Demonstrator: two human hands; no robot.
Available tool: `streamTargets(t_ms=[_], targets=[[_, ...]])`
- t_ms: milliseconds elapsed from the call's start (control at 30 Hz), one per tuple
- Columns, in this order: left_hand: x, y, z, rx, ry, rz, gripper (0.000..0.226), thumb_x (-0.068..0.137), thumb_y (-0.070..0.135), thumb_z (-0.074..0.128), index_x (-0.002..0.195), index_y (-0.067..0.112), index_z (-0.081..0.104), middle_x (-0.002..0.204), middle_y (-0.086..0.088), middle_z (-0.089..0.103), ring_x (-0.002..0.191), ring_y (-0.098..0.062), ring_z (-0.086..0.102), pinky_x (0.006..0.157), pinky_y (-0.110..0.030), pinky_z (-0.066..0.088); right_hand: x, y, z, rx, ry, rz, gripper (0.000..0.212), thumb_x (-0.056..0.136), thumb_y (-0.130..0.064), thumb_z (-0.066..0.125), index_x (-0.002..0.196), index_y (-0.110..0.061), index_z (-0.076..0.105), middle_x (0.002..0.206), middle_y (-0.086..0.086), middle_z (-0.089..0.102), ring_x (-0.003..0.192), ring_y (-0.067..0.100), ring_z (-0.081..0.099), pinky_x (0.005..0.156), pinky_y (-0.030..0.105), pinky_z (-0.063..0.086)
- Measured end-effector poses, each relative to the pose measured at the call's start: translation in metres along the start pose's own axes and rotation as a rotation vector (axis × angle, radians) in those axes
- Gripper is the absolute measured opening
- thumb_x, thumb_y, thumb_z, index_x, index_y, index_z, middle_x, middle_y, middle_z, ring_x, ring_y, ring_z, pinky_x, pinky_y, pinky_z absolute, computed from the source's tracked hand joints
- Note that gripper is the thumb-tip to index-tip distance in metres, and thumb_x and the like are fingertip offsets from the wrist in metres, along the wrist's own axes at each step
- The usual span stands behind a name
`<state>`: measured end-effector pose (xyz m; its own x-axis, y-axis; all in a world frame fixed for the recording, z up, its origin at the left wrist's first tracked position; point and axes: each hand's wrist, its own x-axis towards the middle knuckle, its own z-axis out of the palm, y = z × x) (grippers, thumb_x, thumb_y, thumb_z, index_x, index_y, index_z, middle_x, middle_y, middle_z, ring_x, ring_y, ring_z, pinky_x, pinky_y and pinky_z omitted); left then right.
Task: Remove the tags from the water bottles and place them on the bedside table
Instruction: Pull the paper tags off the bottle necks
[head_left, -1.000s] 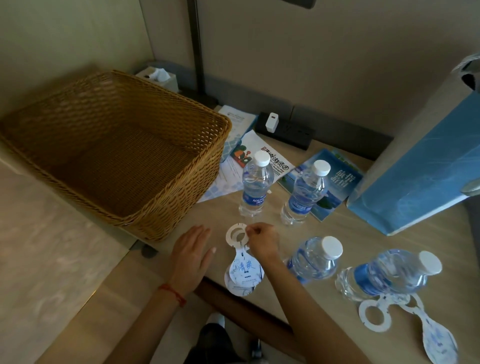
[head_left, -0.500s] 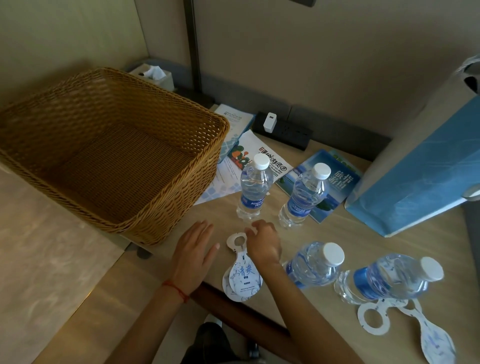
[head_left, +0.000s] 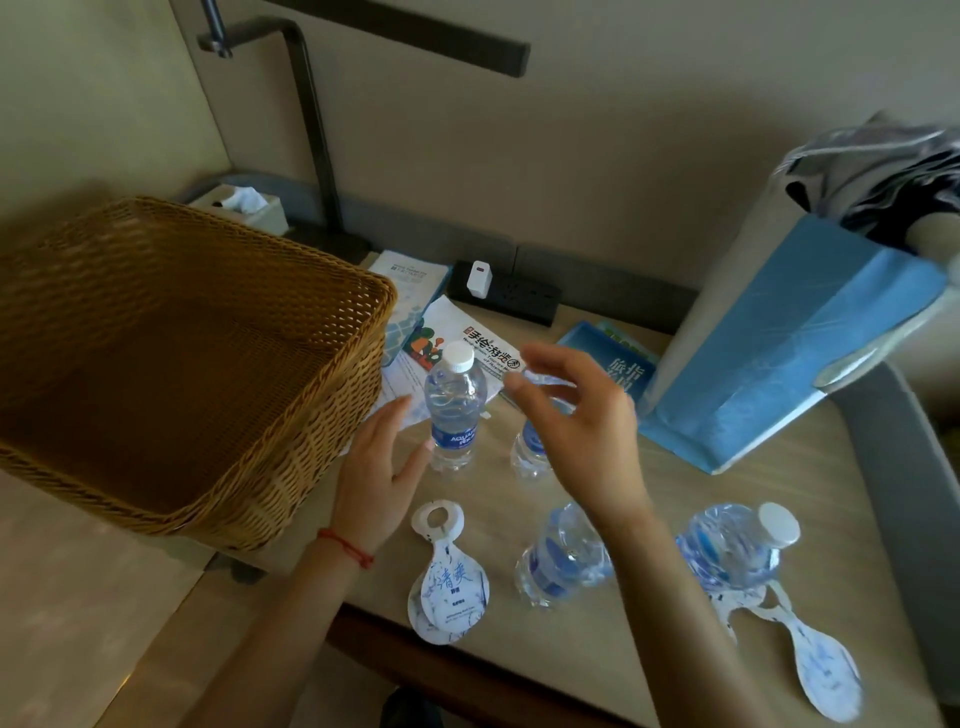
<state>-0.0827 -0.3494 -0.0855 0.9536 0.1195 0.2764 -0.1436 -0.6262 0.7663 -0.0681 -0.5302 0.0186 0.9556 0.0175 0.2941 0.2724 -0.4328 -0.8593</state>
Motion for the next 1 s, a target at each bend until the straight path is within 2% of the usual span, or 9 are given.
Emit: streamTargets(t_ms=[67, 200, 233, 300, 400, 533, 667, 900, 1000], targets=[[0.012, 0.003, 0.008, -0.095, 0.010, -0.033, 0.058, 0.085, 0.021, 0.061, 0.137, 0.007, 0.038, 0.140, -0.012, 0.044, 0.130, -0.020, 0.039, 0.104, -0.035, 0.037, 0.011, 0.018, -0.012, -0.027, 0.029, 0.065, 0.039, 0.079, -0.039, 0.067, 0.115, -0.026, 0.059, 0.109, -0.014, 0.058, 0.091, 0.001, 0.056, 0.072, 0.009, 0.045], [0.032, 0.003, 0.027, -0.272, -0.023, -0.095, 0.066, 0.078, 0.018, 0.070, 0.135, 0.009, 0.038, 0.138, -0.011, 0.047, 0.128, -0.021, 0.042, 0.104, -0.042, 0.041, 0.023, 0.063, -0.014, -0.054, 0.004, 0.197, 0.062, 0.074, -0.037, 0.072, 0.129, -0.026, 0.046, 0.132, -0.003, 0.050, 0.111, 0.009, 0.048, 0.083, 0.017, 0.039], [0.036, 0.001, 0.033, -0.304, -0.033, -0.099, 0.068, 0.076, 0.017, 0.072, 0.135, 0.009, 0.039, 0.137, -0.009, 0.048, 0.128, -0.020, 0.043, 0.104, -0.039, 0.041, 0.024, 0.073, -0.012, -0.055, 0.010, 0.208, 0.068, 0.073, -0.035, 0.073, 0.132, -0.025, 0.043, 0.137, -0.001, 0.046, 0.117, 0.012, 0.046, 0.087, 0.019, 0.038], [0.041, -0.003, 0.041, -0.344, -0.010, -0.113, 0.069, 0.072, 0.017, 0.075, 0.132, 0.011, 0.041, 0.132, -0.002, 0.050, 0.123, -0.018, 0.047, 0.097, -0.020, 0.043, 0.026, 0.089, -0.008, -0.042, 0.016, 0.225, 0.075, 0.071, -0.031, 0.076, 0.135, -0.022, 0.039, 0.141, 0.001, 0.042, 0.125, 0.015, 0.042, 0.093, 0.023, 0.037], [0.046, -0.007, 0.050, -0.367, 0.055, -0.136, 0.071, 0.067, 0.019, 0.079, 0.128, 0.017, 0.043, 0.117, 0.007, 0.051, 0.109, -0.012, 0.051, 0.077, 0.001, 0.040, 0.028, 0.108, -0.001, 0.025, -0.038, 0.255, 0.069, 0.070, -0.026, 0.077, 0.130, -0.023, 0.043, 0.129, -0.002, 0.053, 0.115, 0.015, 0.052, 0.085, 0.021, 0.042], [0.051, -0.015, 0.055, -0.412, 0.024, -0.204, 0.065, 0.066, 0.020, 0.080, 0.119, 0.031, 0.044, 0.110, 0.011, 0.056, 0.100, -0.003, 0.055, 0.071, -0.001, 0.044, 0.031, 0.125, 0.005, 0.064, -0.077, 0.297, 0.070, 0.068, -0.027, 0.079, 0.128, -0.022, 0.043, 0.120, -0.004, 0.054, 0.108, 0.013, 0.053, 0.085, 0.027, 0.045], [0.054, -0.020, 0.055, -0.425, 0.016, -0.227, 0.061, 0.064, 0.020, 0.082, 0.116, 0.026, 0.051, 0.103, 0.013, 0.060, 0.096, 0.007, 0.055, 0.070, -0.004, 0.046, 0.032, 0.135, 0.007, 0.122, -0.110, 0.319, 0.069, 0.066, -0.021, 0.081, 0.120, -0.030, 0.040, 0.115, -0.006, 0.055, 0.105, 0.015, 0.057, 0.082, 0.024, 0.047], [0.059, -0.021, 0.055, -0.446, 0.010, -0.223, 0.061, 0.063, 0.016, 0.083, 0.116, 0.023, 0.053, 0.104, 0.010, 0.062, 0.097, 0.003, 0.058, 0.072, -0.007, 0.048, 0.031, 0.138, 0.010, 0.090, -0.083, 0.295, 0.068, 0.064, -0.024, 0.082, 0.117, -0.032, 0.039, 0.113, -0.007, 0.056, 0.100, 0.013, 0.059, 0.084, 0.029, 0.050], [0.059, -0.019, 0.054, -0.455, 0.013, -0.225, 0.060, 0.062, 0.014, 0.083, 0.115, 0.020, 0.055, 0.105, 0.005, 0.063, 0.096, -0.002, 0.060, 0.072, -0.010, 0.050, 0.030, 0.136, 0.012, 0.079, -0.052, 0.279, 0.067, 0.064, -0.027, 0.082, 0.116, -0.034, 0.040, 0.109, -0.011, 0.056, 0.096, 0.008, 0.058, 0.078, 0.021, 0.048]])
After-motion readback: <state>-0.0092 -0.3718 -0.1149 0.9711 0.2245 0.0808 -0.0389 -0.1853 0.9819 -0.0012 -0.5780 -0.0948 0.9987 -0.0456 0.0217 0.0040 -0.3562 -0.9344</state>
